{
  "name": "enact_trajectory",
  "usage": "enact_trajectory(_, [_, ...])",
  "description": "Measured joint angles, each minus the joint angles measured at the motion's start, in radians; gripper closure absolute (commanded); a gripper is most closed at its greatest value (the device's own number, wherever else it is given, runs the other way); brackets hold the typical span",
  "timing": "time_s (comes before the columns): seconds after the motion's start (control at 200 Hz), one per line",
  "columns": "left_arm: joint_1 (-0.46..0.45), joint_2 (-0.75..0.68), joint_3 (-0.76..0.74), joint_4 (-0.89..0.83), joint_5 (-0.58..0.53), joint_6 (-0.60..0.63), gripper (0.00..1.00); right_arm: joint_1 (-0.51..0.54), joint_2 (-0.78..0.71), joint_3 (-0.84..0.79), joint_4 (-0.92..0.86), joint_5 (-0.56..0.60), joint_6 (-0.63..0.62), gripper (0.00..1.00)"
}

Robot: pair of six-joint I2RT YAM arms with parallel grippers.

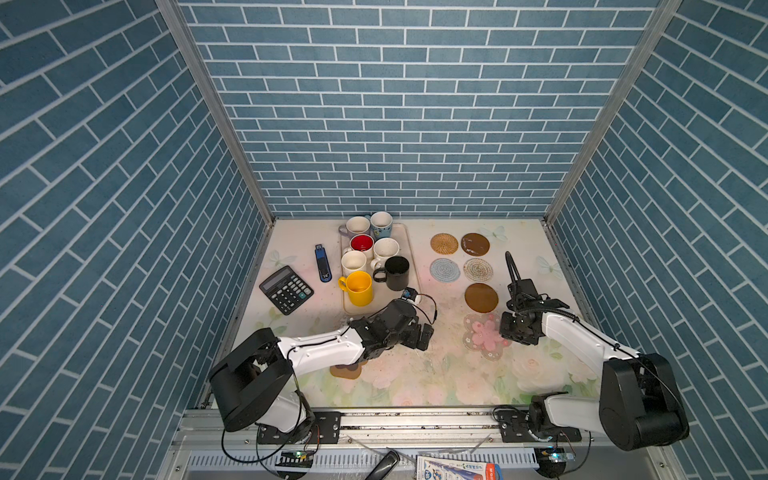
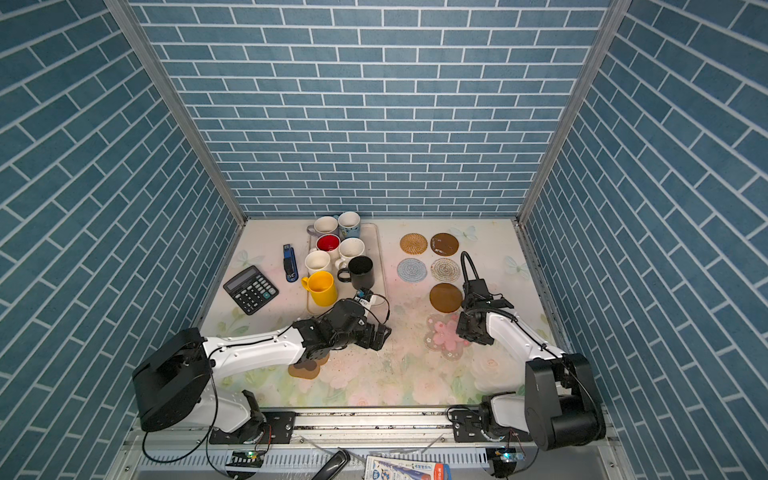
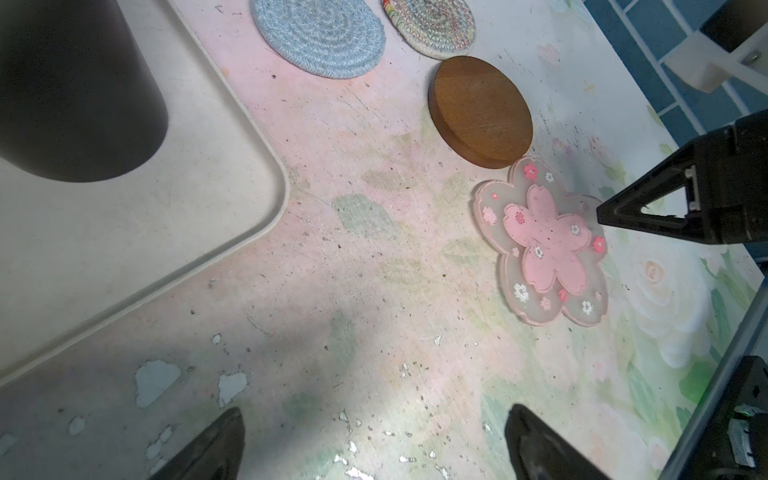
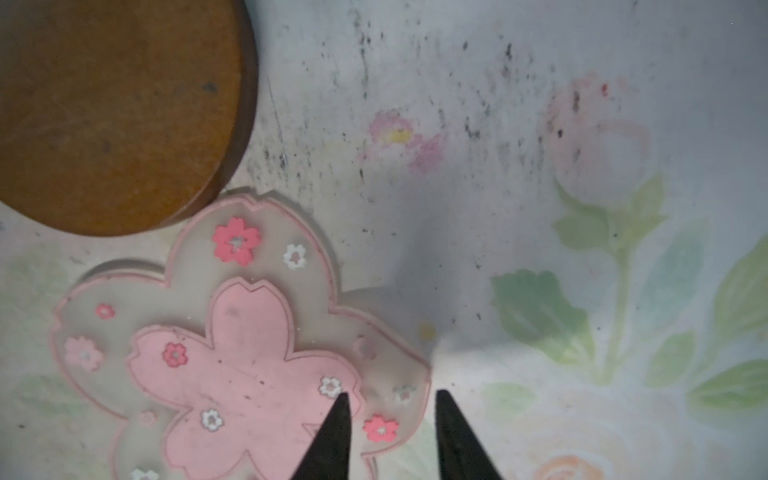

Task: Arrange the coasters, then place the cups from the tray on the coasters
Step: 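Raise the right gripper while the left gripper moves to the paw-print coaster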

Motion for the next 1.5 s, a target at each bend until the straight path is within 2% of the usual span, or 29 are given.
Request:
enact_trajectory(0.07, [0.003, -0.001, -0.002, 0.000, 0.003, -0.003, 0.01, -0.001, 0.000, 0.000, 0.001, 0.000, 0.001, 0.47])
enact_trajectory(0.26, [0.007, -0.037, -0.004, -0.031, 0.003, -0.019, 0.02, -0.003, -0.014, 0.000, -0.004, 0.005, 0.001, 0.46])
enact_trajectory(0.43, [0.013, -0.114, -0.003, -0.123, -0.014, -0.055, 0.04, -0.003, -0.070, 0.017, -0.024, 0.018, -0.003, 0.45])
enact_trajectory(0.645, [0.068, -0.253, -0.017, -0.273, -0.072, -0.119, 0.05, -0.003, -0.131, 0.049, -0.017, -0.007, -0.014, 0.40])
enact_trajectory(0.895, [0.146, -0.477, -0.079, -0.483, -0.121, -0.160, 0.02, -0.003, -0.222, 0.049, 0.087, -0.171, -0.021, 0.22])
enact_trajectory(0.995, [0.214, -0.563, -0.123, -0.557, -0.116, -0.182, 0.02, -0.002, -0.234, 0.049, 0.141, -0.236, -0.020, 0.01])
enact_trajectory(1.23, [0.308, -0.643, -0.165, -0.743, -0.111, -0.229, 0.04, 0.012, -0.219, 0.049, 0.251, -0.340, -0.013, 0.01])
enact_trajectory(1.5, [0.340, -0.600, -0.203, -0.829, -0.121, -0.297, 0.17, 0.047, -0.191, 0.049, 0.364, -0.405, 0.007, 0.01])
